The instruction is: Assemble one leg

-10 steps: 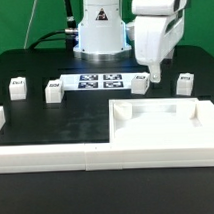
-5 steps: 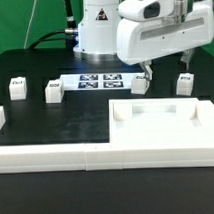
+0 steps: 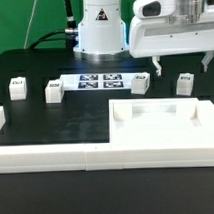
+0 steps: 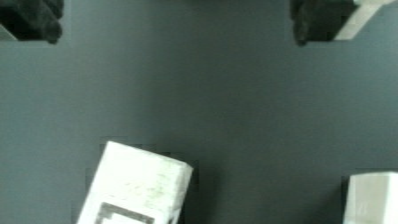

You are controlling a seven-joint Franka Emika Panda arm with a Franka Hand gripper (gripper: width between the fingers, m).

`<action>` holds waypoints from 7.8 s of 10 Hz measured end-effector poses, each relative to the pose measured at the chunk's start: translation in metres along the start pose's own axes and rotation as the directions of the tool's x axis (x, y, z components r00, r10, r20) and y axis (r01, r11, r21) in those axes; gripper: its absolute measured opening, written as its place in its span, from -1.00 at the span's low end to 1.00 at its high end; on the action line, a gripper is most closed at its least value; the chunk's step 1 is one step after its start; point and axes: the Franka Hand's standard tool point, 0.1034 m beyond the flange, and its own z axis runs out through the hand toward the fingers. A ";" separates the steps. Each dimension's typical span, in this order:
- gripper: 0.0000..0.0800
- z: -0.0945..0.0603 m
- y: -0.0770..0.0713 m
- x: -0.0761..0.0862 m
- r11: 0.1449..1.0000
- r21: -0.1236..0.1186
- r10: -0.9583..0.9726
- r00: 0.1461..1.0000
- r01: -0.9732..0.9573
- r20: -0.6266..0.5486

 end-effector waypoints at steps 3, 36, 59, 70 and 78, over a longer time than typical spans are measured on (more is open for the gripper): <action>0.62 0.008 0.002 -0.011 0.943 0.047 0.330 0.944 -0.330 0.003; -0.28 0.052 -0.017 -0.066 0.968 -0.031 0.194 0.662 -0.250 0.724; -0.28 -0.046 -0.033 0.026 0.991 0.114 0.096 0.969 -0.071 -0.226; -0.28 -0.053 0.004 0.070 0.982 0.000 -0.176 0.908 0.190 -0.380; -0.28 -0.055 0.000 0.152 0.956 -0.054 -0.279 0.840 0.288 -0.465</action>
Offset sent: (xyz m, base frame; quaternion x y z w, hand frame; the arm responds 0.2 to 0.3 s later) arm -0.0248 0.0101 -0.0056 0.0117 0.0114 0.2801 0.9598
